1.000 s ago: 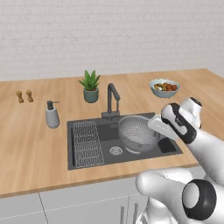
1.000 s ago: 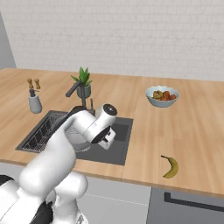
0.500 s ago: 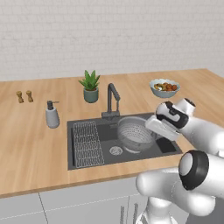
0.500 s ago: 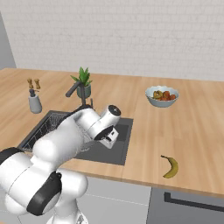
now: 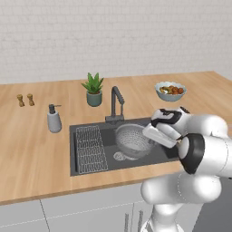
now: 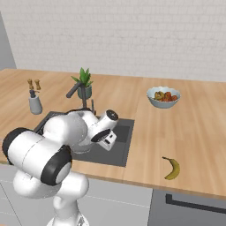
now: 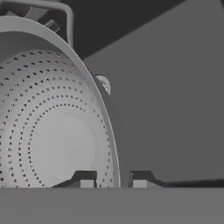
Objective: Put the colander in the sink, put the banana in the colander, and turn on the sink faucet and pour water over the colander.
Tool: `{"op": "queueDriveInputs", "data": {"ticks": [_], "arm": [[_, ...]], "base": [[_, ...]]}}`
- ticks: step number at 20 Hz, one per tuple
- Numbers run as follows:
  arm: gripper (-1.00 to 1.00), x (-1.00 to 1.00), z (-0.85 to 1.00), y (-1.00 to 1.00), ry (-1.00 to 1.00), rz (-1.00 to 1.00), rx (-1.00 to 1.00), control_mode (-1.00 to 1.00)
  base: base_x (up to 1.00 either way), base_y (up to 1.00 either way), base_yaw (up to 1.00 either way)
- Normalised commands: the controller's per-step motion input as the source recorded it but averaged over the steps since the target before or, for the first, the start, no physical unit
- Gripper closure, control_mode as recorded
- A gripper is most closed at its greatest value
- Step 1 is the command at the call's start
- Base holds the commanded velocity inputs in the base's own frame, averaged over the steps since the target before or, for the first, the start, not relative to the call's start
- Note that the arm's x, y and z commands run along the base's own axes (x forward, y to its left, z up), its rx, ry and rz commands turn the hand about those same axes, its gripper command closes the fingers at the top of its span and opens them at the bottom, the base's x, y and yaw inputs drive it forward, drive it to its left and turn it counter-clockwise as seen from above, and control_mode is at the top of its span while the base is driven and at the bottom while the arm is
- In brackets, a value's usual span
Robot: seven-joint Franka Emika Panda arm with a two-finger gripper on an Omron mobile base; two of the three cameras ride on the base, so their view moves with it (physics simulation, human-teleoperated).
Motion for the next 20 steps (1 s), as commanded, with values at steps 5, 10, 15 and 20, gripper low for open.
{"op": "queueDriveInputs", "data": {"ticks": [5,10,15,20], "arm": [[1.0,0.39,-0.34,0.15,0.0,0.0,0.0,-1.0],[1.0,0.39,-0.33,0.18,0.0,0.0,0.0,-1.0],[1.0,0.27,-0.38,0.2,0.0,0.0,0.0,-1.0],[1.0,0.16,-0.43,0.11,0.0,0.0,0.0,-1.0]], "base": [[0.0,0.0,0.0],[0.0,0.0,0.0],[0.0,0.0,0.0],[0.0,0.0,0.0]]}}
